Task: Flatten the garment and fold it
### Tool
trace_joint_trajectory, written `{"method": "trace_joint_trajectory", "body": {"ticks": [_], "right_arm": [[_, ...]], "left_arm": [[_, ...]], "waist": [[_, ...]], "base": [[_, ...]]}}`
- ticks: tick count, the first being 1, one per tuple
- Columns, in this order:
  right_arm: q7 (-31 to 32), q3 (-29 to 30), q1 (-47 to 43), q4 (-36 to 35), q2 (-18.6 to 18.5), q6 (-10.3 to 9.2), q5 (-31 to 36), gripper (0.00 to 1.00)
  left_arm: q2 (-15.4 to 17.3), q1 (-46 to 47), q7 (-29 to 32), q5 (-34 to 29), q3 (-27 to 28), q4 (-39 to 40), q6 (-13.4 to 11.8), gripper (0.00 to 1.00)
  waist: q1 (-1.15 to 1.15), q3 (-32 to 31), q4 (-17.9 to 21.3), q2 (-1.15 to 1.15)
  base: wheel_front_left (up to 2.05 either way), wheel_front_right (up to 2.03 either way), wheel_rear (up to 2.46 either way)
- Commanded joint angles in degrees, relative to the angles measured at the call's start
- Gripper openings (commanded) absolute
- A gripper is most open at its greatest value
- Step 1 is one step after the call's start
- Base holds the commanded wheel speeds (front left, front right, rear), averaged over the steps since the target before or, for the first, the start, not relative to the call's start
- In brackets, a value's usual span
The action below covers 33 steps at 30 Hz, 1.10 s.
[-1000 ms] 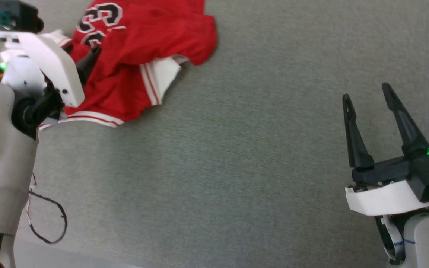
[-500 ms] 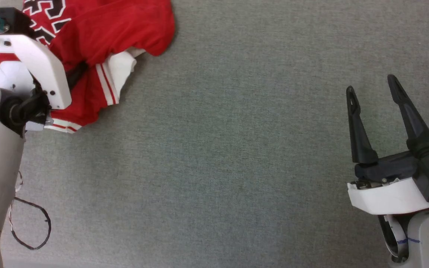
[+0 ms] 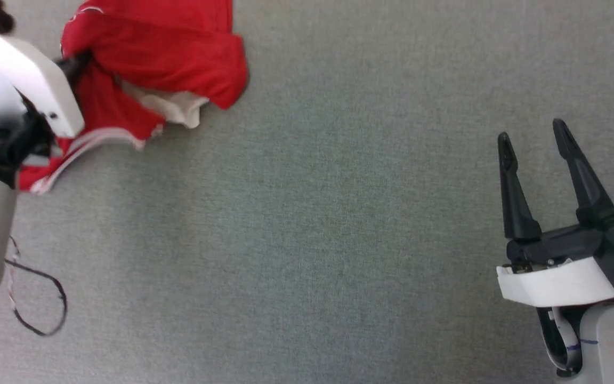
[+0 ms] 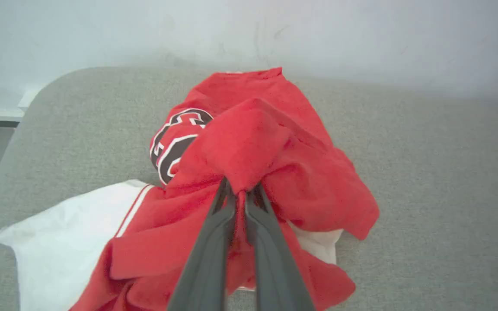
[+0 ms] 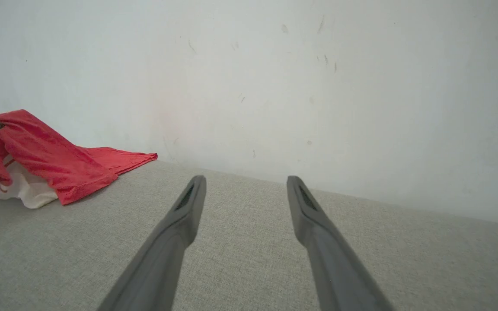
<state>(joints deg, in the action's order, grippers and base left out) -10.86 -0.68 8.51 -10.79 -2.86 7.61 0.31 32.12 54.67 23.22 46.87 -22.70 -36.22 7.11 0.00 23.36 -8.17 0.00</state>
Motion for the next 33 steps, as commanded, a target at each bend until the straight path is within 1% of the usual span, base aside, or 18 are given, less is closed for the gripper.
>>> {"method": "trace_joint_trajectory", "body": {"ticks": [1,3,8,12,15,16,22,27,33], "right_arm": [[-0.7,0.2,-0.9,0.8,0.0,-0.12,-0.8,1.00],[-1.3,0.4,-1.7,1.9,0.0,-0.12,-1.7,1.00],[-2.5,1.4,-4.1,4.0,0.0,-0.12,-3.8,1.00],[-3.1,2.3,-5.5,4.9,0.0,-0.12,-4.8,1.00],[-3.4,3.0,-6.3,5.1,0.0,-0.12,-5.5,1.00],[-3.4,3.0,-6.3,5.1,0.0,-0.12,-5.5,1.00],[-3.8,3.8,-7.3,5.4,0.0,-0.12,-6.3,1.00],[-3.9,5.3,-8.3,5.1,0.0,-0.12,-6.2,1.00],[-3.9,7.8,-9.0,3.6,0.0,-0.12,-5.9,1.00]], "left_arm": [[0.5,1.8,-1.1,0.2,0.6,0.9,0.4,0.00],[0.9,3.0,-2.6,-0.1,1.2,2.2,0.3,0.00],[1.4,6.1,-3.6,-0.2,2.1,6.0,0.0,0.00],[0.5,9.1,-3.0,0.5,2.8,9.4,-1.2,0.00],[-1.1,11.2,-1.8,1.6,3.0,11.7,-2.0,0.00],[-1.1,11.2,-1.8,1.6,3.0,11.7,-2.0,0.00],[-5.1,12.5,0.5,3.2,1.4,16.1,-2.8,0.00],[-8.5,10.2,1.4,3.9,-1.2,20.7,-3.2,0.00],[-11.6,5.2,1.5,3.9,-4.4,25.9,-4.7,0.00]], "waist": [[0.00,-5.2,0.0,0.00],[0.00,-7.8,0.2,0.00],[0.00,-13.2,1.2,0.00],[0.00,-16.2,2.2,0.00],[0.00,-18.0,3.1,0.00],[0.00,-18.0,3.1,0.00],[0.00,-20.7,5.6,0.00],[0.00,-21.9,7.6,0.00],[0.00,-21.5,9.7,0.00]], "base": [[0.00,0.00,0.00],[0.00,0.00,0.00],[0.00,0.00,0.00],[0.00,0.00,0.00],[0.00,0.00,0.00],[0.00,0.00,0.00],[0.00,0.00,0.00],[0.00,0.00,0.00],[0.00,0.00,0.00]]}}
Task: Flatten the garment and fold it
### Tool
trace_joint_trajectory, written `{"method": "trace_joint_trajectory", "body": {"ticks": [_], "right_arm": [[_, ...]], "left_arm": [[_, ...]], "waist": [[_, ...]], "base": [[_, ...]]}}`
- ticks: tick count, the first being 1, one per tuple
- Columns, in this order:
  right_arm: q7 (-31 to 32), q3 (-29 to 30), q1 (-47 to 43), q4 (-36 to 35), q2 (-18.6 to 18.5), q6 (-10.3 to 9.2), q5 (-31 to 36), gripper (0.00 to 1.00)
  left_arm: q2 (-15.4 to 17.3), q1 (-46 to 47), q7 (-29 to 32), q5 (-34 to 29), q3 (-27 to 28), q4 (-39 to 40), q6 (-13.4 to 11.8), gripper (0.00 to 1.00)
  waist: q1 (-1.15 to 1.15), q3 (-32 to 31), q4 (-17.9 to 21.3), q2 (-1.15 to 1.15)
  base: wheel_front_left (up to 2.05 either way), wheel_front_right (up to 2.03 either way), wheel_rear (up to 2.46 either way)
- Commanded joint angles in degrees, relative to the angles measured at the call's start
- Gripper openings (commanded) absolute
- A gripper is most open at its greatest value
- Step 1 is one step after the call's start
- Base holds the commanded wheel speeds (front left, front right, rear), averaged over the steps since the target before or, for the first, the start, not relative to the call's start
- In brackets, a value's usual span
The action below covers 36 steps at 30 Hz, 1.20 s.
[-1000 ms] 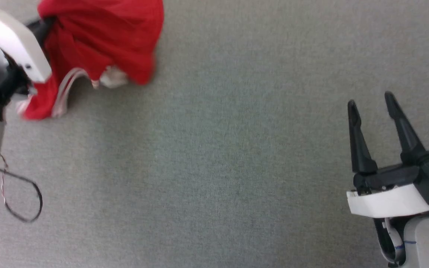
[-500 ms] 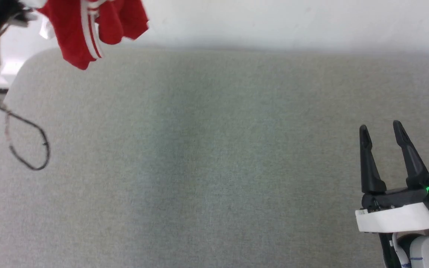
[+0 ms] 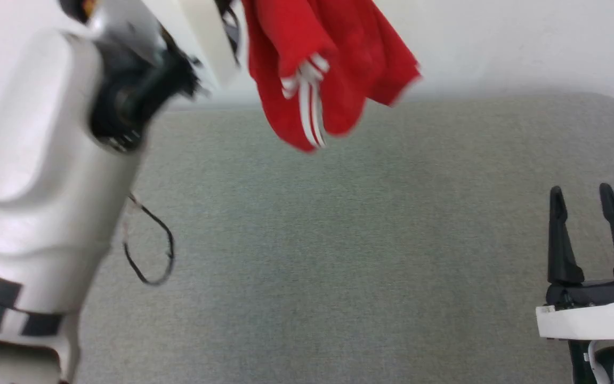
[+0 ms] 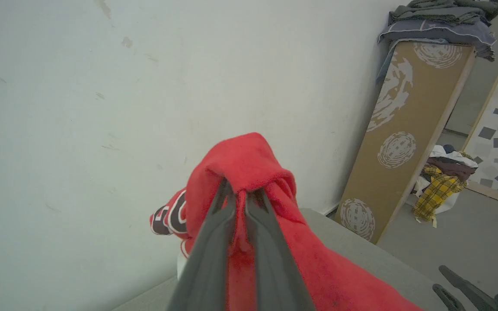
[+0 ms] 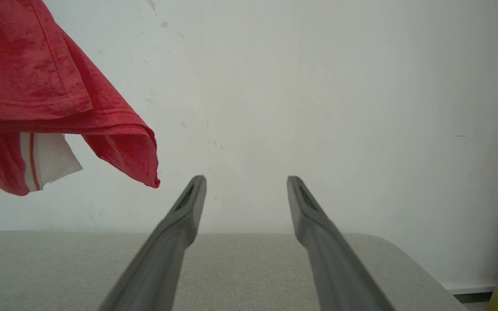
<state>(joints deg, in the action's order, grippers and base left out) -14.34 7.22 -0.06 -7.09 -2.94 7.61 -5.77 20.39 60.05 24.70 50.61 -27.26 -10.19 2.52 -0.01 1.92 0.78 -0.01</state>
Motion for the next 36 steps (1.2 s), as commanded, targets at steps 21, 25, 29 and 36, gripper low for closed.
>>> {"method": "trace_joint_trajectory", "body": {"ticks": [21,25,29,36], "right_arm": [[-0.5,-1.2,-0.2,0.6,0.1,-0.12,-0.7,1.00],[-0.5,-1.1,-0.7,0.7,0.1,-0.12,-0.4,1.00],[0.0,-1.2,-1.4,0.6,0.1,-0.12,0.1,1.00],[0.8,-1.6,-2.7,0.4,0.1,-0.12,-0.2,1.00]], "left_arm": [[-6.3,-29.0,-12.8,-8.3,-16.1,-12.8,-1.5,0.00],[-8.3,-30.1,-15.6,-7.1,-15.7,-16.0,-1.0,0.98],[-8.8,-30.2,-19.4,-6.1,-13.9,-14.4,-0.4,1.00],[-4.7,-35.4,-28.4,-4.3,-6.0,-1.7,-4.5,1.00]], "waist": [[0.01,2.8,6.8,0.01],[0.01,2.1,6.3,0.01],[0.01,0.7,5.3,0.01],[0.01,-1.3,3.6,0.01]], "base": [[0.00,0.00,0.00],[0.00,0.00,0.00],[0.00,0.00,0.00],[0.00,0.00,0.00]]}}
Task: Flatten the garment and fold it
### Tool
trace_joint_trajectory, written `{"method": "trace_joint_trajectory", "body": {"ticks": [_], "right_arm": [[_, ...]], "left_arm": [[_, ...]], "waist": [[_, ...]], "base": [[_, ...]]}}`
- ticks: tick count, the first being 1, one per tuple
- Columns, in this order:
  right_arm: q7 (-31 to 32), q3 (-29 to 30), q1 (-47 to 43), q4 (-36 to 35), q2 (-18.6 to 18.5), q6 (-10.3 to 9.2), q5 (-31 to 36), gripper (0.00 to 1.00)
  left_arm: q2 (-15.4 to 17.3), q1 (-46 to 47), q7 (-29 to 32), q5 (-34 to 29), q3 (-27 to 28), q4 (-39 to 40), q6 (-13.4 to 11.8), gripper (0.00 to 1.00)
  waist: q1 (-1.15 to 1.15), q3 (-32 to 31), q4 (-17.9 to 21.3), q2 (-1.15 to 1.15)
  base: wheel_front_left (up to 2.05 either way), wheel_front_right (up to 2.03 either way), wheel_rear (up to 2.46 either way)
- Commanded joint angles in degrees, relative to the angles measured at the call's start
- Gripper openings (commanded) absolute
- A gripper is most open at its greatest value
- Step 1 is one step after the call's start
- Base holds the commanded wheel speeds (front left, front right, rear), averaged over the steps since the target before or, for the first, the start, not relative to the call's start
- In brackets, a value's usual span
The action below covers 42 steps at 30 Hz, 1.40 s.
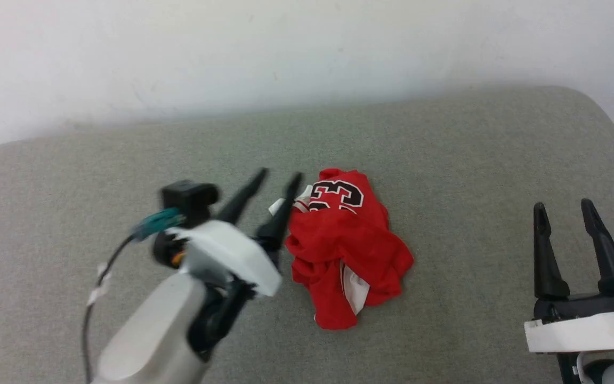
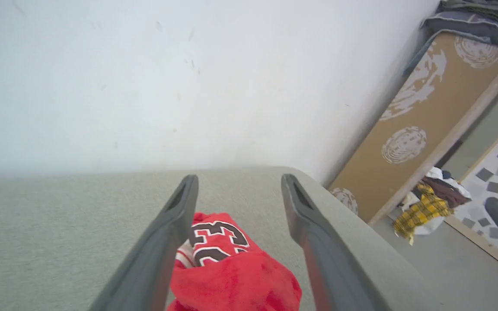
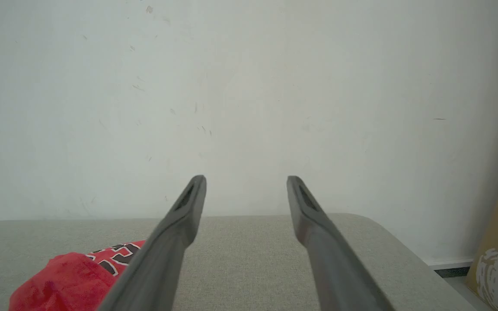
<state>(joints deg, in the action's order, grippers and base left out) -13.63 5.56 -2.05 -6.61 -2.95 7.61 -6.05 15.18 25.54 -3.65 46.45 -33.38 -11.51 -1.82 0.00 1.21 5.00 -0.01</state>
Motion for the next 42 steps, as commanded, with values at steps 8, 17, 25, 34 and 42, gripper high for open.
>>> {"method": "trace_joint_trajectory", "body": {"ticks": [8,17,25,34,42], "right_arm": [[0.1,0.8,-2.4,0.7,0.1,-0.12,-0.8,1.00],[-0.3,1.5,-4.5,4.0,0.1,-0.12,-2.5,1.00],[0.8,2.5,-1.8,5.8,0.1,-0.12,-3.9,1.00],[14.5,-4.0,6.0,8.2,-0.3,-0.12,1.3,1.00],[23.0,-9.2,9.1,15.2,-5.9,-0.12,-0.3,1.00]], "left_arm": [[8.2,-14.2,-10.8,-7.3,9.7,14.7,-8.5,1.00],[3.7,-32.1,-11.3,-20.0,19.1,24.1,-8.5,1.00],[-2.3,-35.2,-11.3,-23.8,23.5,23.4,-3.1,1.00],[-6.1,-32.8,-11.3,-26.2,25.9,21.1,1.8,1.00],[-9.2,-30.6,-11.3,-27.8,27.3,18.5,5.6,1.00]], "waist": [[0.00,-0.4,-2.7,0.01],[0.00,0.3,-3.9,0.01],[0.00,2.1,-5.8,0.01],[0.00,5.3,-7.2,0.01],[0.00,8.9,-10.7,0.01]], "base": [[0.00,0.00,0.00],[0.00,0.00,0.00],[0.00,0.00,0.00],[0.00,0.00,0.00],[0.00,0.00,0.00]]}}
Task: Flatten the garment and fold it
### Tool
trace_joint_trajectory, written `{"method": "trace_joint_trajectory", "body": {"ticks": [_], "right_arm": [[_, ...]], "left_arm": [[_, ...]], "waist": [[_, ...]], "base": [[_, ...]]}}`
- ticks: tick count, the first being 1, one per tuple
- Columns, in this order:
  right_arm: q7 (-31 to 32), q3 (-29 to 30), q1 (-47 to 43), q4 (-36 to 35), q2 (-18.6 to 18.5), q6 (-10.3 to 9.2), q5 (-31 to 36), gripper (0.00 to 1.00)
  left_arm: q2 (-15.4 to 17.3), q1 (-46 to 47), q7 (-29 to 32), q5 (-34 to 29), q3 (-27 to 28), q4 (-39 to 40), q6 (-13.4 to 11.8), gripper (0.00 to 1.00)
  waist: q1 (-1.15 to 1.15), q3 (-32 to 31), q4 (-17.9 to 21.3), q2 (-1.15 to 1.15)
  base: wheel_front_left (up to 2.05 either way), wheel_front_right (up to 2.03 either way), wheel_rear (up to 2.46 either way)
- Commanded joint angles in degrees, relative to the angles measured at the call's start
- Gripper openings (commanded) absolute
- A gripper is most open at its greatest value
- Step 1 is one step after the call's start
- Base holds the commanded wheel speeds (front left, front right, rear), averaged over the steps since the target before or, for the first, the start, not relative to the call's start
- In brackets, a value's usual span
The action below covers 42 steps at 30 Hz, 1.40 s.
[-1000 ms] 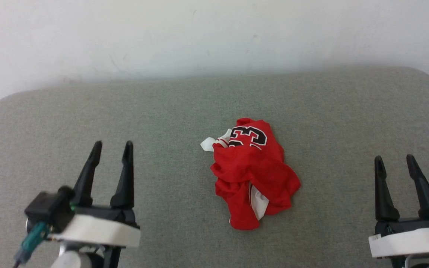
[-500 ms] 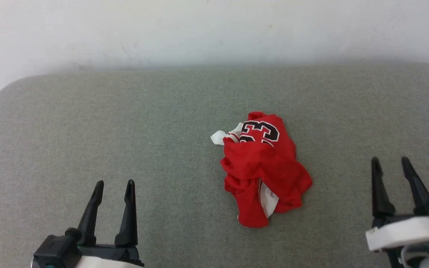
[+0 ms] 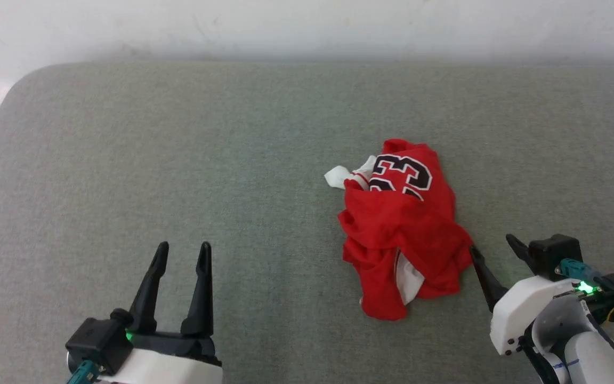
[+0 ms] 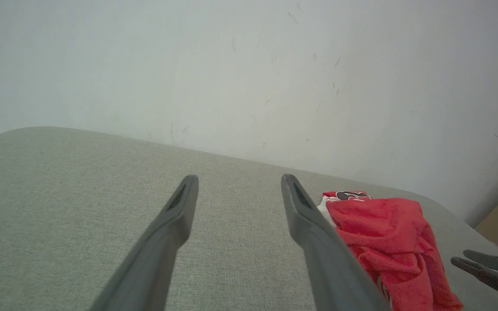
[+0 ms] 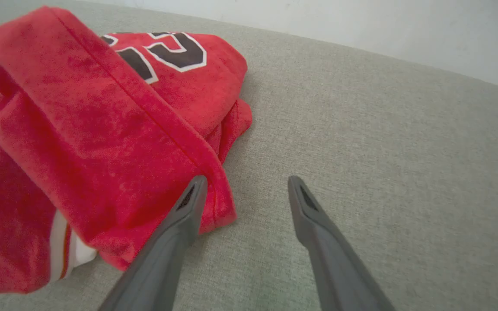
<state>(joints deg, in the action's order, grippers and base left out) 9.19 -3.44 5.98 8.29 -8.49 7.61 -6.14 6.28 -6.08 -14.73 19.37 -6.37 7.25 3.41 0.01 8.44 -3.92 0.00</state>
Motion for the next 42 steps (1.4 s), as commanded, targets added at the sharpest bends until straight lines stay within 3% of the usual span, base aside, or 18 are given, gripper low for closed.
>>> {"method": "trace_joint_trajectory", "body": {"ticks": [1,8,9,10,11,19,25,29,35,42], "right_arm": [[0.4,-0.5,1.2,1.1,-0.7,-0.12,-0.4,1.00],[1.6,-1.5,2.5,6.8,-1.0,-0.12,-2.3,1.00],[2.1,-1.0,2.6,7.8,-0.5,-0.12,-2.8,0.48],[2.5,-0.6,2.8,8.8,-0.2,-0.12,-3.0,0.28],[2.7,-0.6,2.9,9.5,-0.1,-0.12,-2.8,0.00],[1.7,4.1,3.7,6.6,0.5,-0.12,-3.3,0.00],[5.7,9.4,5.3,-3.5,-3.7,-0.12,-1.3,0.00],[9.8,9.6,8.1,-9.5,-7.2,-0.12,-0.7,0.00],[14.0,0.0,16.8,-12.0,-8.8,-0.12,-2.6,0.00],[14.0,-17.6,30.1,-3.5,-4.3,-0.12,-6.2,0.00]], "left_arm": [[-0.6,1.3,-0.3,-0.8,0.4,-0.4,0.7,1.00],[-1.8,3.1,-0.3,-1.4,0.9,-1.9,2.3,1.00],[-1.9,3.3,-0.3,-1.4,0.9,-2.1,2.5,1.00],[-2.0,3.5,-0.3,-1.5,1.0,-2.3,2.6,1.00],[-2.1,3.7,-0.3,-1.4,1.1,-2.5,2.7,1.00],[-2.8,2.3,-0.3,-1.9,1.9,-4.1,3.2,1.00],[-3.1,0.1,-0.3,-2.1,1.4,-4.8,3.3,1.00],[-3.2,-1.0,-0.3,-2.1,1.0,-5.2,3.2,1.00],[-3.3,-2.6,-0.3,-1.9,1.0,-5.4,2.9,1.00],[-3.4,-2.2,-0.3,-1.7,0.3,-5.7,2.9,1.00]], "waist": [[-0.01,2.1,-2.2,0.00],[-0.01,4.1,-5.0,0.00],[-0.01,4.3,-5.3,0.00],[-0.01,4.3,-5.5,0.00],[-0.01,4.3,-5.8,0.00],[-0.01,0.2,-5.3,0.00],[-0.01,-5.0,-4.9,0.00],[-0.01,-7.5,-5.3,0.00],[-0.01,-9.4,-6.5,0.00],[-0.01,-8.7,-9.8,0.00]], "base": [[0.00,0.00,0.00],[0.00,0.00,0.00],[0.00,0.00,0.00],[0.00,0.00,0.00],[0.00,0.00,0.00],[0.00,0.00,0.00],[0.00,0.00,0.00],[0.00,0.00,0.00],[0.00,0.00,0.00],[0.00,0.00,0.00]]}}
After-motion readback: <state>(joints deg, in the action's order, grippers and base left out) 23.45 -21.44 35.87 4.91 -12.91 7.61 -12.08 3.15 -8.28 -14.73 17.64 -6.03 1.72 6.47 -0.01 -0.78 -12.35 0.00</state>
